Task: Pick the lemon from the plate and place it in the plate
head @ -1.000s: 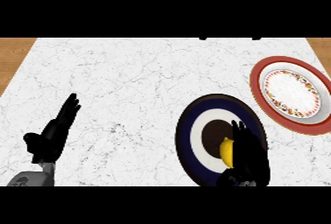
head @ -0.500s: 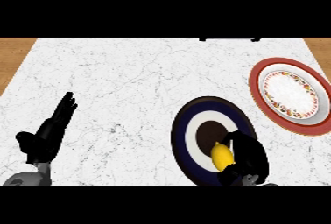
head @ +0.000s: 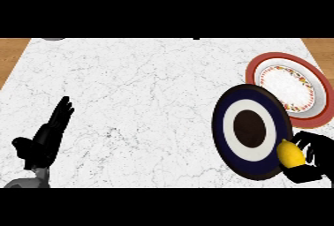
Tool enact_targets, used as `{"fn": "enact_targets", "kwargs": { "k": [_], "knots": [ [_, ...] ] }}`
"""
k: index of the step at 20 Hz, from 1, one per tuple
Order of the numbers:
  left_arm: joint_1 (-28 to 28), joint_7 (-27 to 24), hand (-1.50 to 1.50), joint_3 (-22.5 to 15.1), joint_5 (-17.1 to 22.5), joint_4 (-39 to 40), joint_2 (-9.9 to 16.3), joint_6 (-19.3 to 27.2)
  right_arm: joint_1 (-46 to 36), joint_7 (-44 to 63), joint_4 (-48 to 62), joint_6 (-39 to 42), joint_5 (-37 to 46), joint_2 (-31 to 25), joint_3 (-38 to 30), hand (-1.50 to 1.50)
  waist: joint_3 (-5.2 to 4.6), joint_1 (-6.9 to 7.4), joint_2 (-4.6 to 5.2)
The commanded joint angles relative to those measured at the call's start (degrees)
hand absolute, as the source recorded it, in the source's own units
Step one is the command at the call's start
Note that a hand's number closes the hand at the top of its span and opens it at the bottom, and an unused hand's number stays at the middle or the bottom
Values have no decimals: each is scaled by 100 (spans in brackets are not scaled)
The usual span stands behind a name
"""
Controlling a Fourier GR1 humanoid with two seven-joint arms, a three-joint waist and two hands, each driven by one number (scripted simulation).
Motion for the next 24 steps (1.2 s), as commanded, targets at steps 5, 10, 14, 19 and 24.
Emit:
{"fn": "enact_targets", "kwargs": {
  "k": [5,10,14,19,24],
  "knots": [
    [62,-7,0,-43,10,6,-62,-33,49,-2850,1497,-296,-1115,-1714,-2089,150,31,26,34],
    [-137,-50,0,-87,-110,166,-159,69,270,-5047,2844,-382,-1592,-2171,-2848,150,15,88,49],
    [9,92,0,-112,-63,-161,-33,-113,-227,-6044,3937,-142,-1912,-2714,-3395,150,-6,338,36],
    [-139,-270,0,-41,-99,316,-85,-245,-909,-6659,4667,-282,-2198,-2995,-3853,150,-20,345,50],
    [-368,132,0,-120,-343,131,-272,-12,-1288,-6976,4899,-101,-2145,-3088,-3711,150,-31,299,32]
  ]
}}
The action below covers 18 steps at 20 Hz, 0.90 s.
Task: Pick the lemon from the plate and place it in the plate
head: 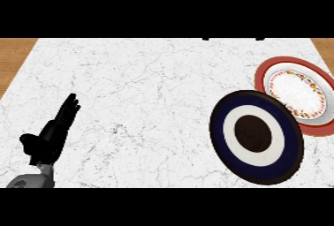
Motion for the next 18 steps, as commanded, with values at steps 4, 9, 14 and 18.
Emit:
{"fn": "enact_targets", "kwargs": {
  "k": [4,9,14,18],
  "knots": [
    [-136,-273,0,4,-270,399,-224,-38,-820,-135,558,418,-26,-258,137,150,-11,-6,2],
    [-396,-281,0,173,-248,708,-285,-123,-1135,208,191,290,251,46,607,150,-13,-20,0],
    [-346,149,0,243,-144,230,-161,-184,-2179,1105,71,453,557,405,1263,150,-11,62,9],
    [180,-260,0,250,-189,77,-156,-272,-2300,1606,-481,204,665,1185,1626,150,-14,63,0]
  ]
}}
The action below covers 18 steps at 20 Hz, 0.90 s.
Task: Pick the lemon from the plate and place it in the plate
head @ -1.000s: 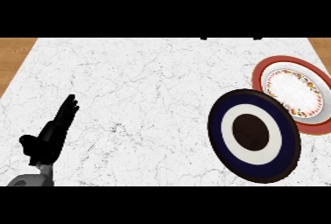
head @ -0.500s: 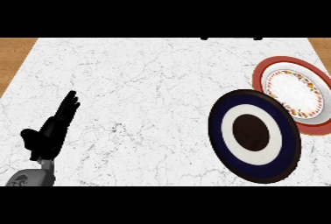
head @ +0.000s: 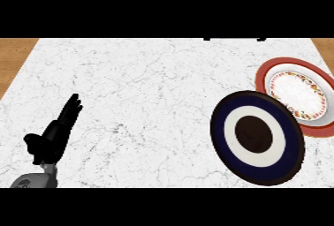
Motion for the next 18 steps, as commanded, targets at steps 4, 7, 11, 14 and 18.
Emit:
{"fn": "enact_targets", "kwargs": {
  "k": [4,7,11,14,18],
  "knots": [
    [-167,-28,0,63,-119,129,-115,-28,-915,457,293,-155,394,533,488,150,5,-2,13],
    [-67,88,0,-99,-246,-82,-248,89,-1027,565,510,-675,659,1133,732,150,7,25,15],
    [-3,13,0,49,-141,-129,-55,-121,-1605,926,972,-842,417,1541,469,150,10,86,17],
    [-79,95,0,227,-43,21,47,-213,-1442,1009,1245,-1030,226,1703,233,-150,8,16,14],
    [-103,-151,0,223,-203,172,-118,-111,-1892,1152,1854,-1007,417,1547,304,-150,7,18,23]
  ]
}}
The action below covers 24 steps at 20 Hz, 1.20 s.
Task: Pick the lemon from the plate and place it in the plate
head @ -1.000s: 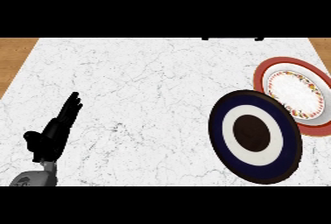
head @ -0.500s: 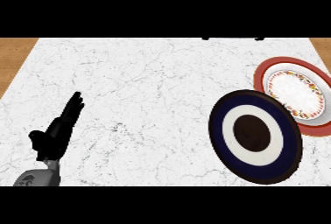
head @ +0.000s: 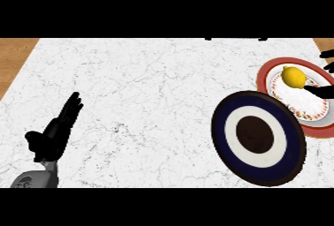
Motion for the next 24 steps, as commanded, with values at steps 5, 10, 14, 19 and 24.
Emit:
{"fn": "enact_targets", "kwargs": {
  "k": [5,10,14,19,24],
  "knots": [
    [-157,214,0,120,57,23,24,-133,-511,130,867,-146,-303,284,-357,-150,4,26,15],
    [-121,208,0,124,-30,-46,66,-59,-318,-390,792,334,-1356,-122,-1354,-150,11,-41,5],
    [43,115,0,-15,-117,-177,-176,77,-290,-282,1120,1104,-1907,-509,-1841,-150,9,-36,5],
    [14,-124,0,228,60,10,49,-187,551,-1095,1620,2150,-2295,-1228,-2309,-150,30,5,76],
    [-94,305,0,243,128,-203,143,-267,934,-1547,1788,2811,-2251,-1643,-2288,-150,41,75,66]
  ]
}}
